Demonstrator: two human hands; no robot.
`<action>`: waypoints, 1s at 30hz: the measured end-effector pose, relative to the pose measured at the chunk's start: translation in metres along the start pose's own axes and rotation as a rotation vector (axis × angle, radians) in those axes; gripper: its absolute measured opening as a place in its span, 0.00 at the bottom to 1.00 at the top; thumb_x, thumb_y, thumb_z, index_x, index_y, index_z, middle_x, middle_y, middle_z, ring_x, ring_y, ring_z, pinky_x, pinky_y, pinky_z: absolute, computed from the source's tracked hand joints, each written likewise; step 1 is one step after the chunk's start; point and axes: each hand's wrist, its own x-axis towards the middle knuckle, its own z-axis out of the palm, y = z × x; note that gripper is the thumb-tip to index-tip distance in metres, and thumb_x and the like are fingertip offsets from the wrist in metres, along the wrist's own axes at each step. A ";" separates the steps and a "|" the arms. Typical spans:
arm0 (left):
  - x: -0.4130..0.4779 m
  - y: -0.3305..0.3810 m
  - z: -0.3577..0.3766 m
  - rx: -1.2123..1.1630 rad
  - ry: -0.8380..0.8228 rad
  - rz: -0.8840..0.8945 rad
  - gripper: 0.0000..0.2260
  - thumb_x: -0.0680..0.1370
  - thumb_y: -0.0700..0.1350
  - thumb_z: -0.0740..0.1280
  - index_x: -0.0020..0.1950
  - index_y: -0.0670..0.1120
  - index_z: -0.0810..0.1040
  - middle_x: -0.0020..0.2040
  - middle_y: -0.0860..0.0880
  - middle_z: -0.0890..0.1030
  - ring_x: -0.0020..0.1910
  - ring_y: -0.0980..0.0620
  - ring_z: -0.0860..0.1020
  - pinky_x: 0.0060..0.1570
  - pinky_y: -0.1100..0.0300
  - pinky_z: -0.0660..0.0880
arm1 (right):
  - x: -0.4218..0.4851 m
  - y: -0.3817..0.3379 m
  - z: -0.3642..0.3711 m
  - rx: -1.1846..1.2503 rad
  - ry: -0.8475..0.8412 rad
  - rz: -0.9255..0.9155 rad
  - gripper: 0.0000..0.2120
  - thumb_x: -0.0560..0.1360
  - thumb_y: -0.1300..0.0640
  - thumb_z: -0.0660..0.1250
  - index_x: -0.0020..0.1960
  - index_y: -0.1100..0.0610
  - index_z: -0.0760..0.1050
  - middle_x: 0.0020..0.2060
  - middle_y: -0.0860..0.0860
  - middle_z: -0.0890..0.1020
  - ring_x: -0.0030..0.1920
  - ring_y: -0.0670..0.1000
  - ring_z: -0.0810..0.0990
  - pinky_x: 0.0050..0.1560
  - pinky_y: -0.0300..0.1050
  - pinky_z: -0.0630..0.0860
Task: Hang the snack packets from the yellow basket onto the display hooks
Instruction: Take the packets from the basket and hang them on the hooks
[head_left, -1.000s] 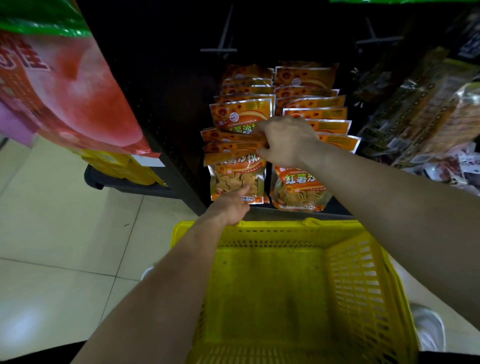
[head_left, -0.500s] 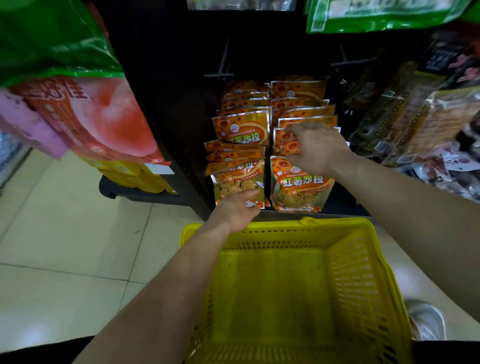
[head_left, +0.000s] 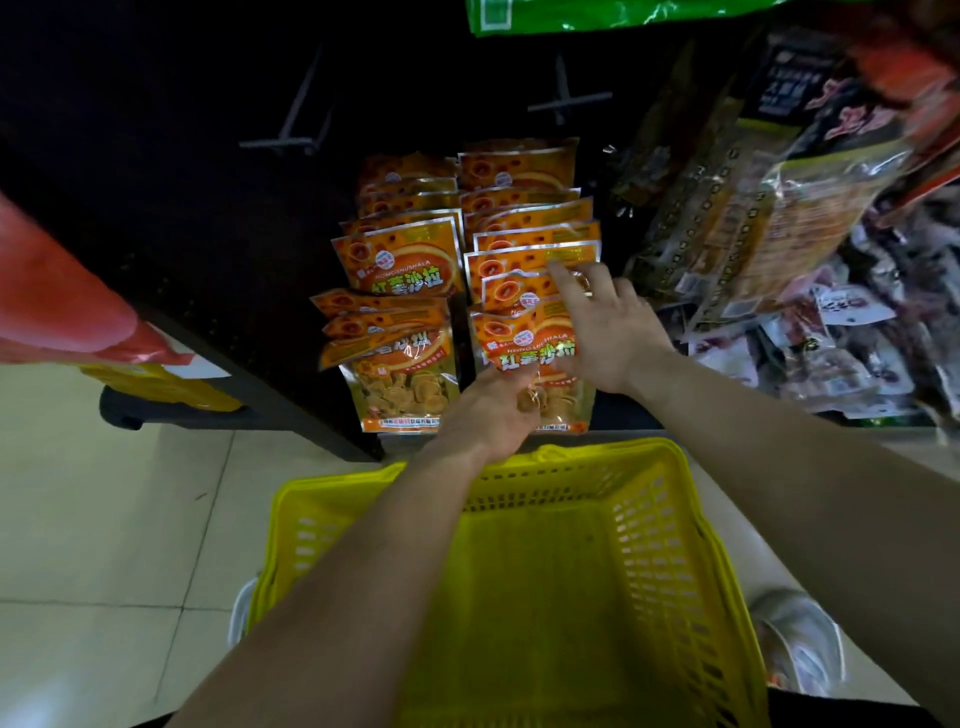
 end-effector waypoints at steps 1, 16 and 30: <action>0.002 -0.001 0.000 0.014 -0.007 -0.010 0.27 0.81 0.54 0.63 0.78 0.64 0.58 0.80 0.54 0.58 0.75 0.47 0.65 0.71 0.47 0.67 | 0.002 -0.001 0.003 -0.002 0.023 0.003 0.53 0.68 0.44 0.76 0.79 0.45 0.42 0.74 0.57 0.57 0.69 0.65 0.65 0.65 0.62 0.70; -0.032 -0.016 -0.036 -0.143 0.096 0.023 0.21 0.80 0.51 0.67 0.73 0.58 0.70 0.69 0.50 0.74 0.64 0.49 0.75 0.58 0.56 0.75 | -0.029 0.003 -0.013 0.238 0.073 0.137 0.59 0.67 0.42 0.77 0.79 0.48 0.36 0.76 0.56 0.51 0.74 0.65 0.57 0.69 0.64 0.65; 0.027 0.029 -0.084 0.546 0.202 0.172 0.56 0.66 0.64 0.77 0.80 0.61 0.40 0.82 0.52 0.44 0.81 0.42 0.44 0.76 0.41 0.50 | -0.029 -0.015 0.047 0.872 0.011 0.422 0.64 0.61 0.46 0.82 0.79 0.46 0.38 0.72 0.58 0.66 0.70 0.60 0.69 0.68 0.60 0.70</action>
